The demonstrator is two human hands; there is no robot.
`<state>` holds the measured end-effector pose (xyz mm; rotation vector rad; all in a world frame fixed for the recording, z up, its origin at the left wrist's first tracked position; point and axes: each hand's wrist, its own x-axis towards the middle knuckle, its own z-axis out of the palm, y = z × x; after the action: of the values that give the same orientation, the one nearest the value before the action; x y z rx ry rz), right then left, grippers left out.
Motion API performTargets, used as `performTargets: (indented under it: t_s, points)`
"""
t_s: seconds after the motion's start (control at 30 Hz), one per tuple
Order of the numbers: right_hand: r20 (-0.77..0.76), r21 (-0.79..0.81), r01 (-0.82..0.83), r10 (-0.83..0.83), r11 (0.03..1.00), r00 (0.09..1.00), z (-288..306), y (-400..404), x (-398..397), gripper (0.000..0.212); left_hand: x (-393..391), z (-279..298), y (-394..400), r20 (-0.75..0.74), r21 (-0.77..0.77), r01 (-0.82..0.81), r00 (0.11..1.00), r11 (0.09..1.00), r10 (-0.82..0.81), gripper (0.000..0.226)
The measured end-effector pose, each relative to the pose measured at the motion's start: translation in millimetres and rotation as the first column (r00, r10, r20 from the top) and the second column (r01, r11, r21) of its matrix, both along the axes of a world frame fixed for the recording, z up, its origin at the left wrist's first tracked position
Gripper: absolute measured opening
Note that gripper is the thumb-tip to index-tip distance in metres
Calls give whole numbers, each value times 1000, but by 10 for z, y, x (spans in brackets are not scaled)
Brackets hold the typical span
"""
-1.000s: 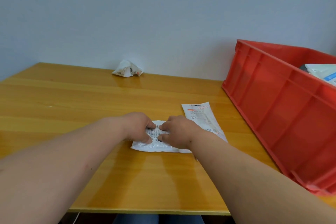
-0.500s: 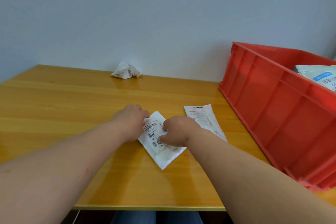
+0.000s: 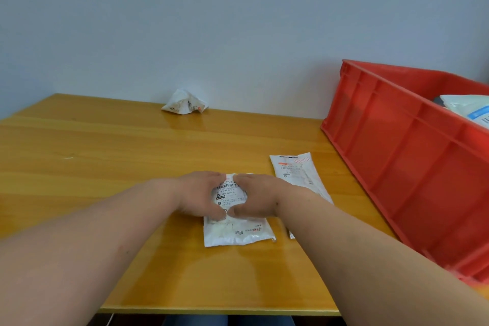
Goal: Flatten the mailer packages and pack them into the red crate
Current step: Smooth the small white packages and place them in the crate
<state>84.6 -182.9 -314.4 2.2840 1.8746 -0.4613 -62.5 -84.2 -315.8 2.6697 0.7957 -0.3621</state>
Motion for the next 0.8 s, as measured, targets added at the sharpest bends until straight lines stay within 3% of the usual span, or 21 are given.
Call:
performTargets:
  t_s: [0.23, 0.5, 0.8]
  points:
    - [66, -54, 8, -5, 999, 998, -25, 32, -25, 90, 52, 74, 29, -178, 25, 48, 983, 999, -42, 108]
    - [-153, -87, 117, -130, 989, 980, 16, 10, 12, 98, 82, 109, -45, -211, 44, 50, 977, 998, -40, 122]
    - [-74, -115, 82, -90, 990, 993, 47, -33, -37, 103, 64, 70, -69, -210, 39, 39, 977, 998, -30, 121]
